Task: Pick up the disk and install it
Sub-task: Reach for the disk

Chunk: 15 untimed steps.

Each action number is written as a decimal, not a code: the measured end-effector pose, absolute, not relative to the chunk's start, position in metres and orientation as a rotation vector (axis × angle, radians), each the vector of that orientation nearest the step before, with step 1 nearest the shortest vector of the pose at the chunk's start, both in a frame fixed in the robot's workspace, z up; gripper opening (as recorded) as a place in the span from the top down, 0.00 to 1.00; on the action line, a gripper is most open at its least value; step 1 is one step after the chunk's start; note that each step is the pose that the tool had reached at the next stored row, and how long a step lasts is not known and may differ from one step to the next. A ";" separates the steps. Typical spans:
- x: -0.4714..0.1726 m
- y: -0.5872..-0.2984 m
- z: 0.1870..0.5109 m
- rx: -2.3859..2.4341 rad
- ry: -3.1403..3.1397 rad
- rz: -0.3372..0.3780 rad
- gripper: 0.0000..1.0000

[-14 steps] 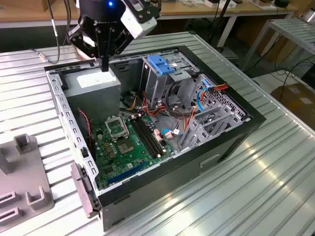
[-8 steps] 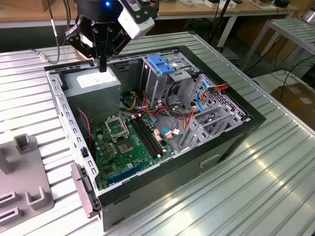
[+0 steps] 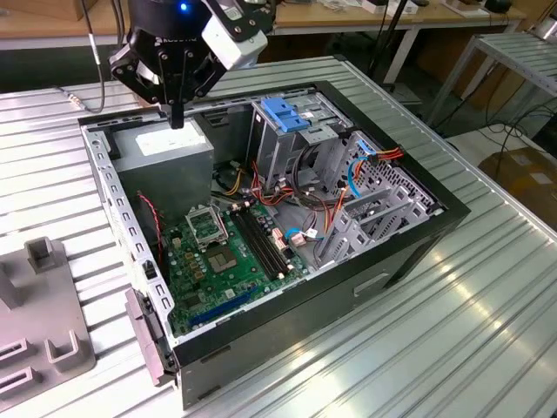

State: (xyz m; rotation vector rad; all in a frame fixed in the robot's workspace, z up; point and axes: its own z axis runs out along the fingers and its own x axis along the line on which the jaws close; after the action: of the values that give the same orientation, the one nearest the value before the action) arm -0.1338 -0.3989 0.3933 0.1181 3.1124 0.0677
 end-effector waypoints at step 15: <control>-0.144 -0.399 0.393 0.118 3.112 0.068 0.90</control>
State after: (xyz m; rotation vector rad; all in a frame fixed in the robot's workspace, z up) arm -0.1435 -0.3989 0.3933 0.1179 3.1125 0.0677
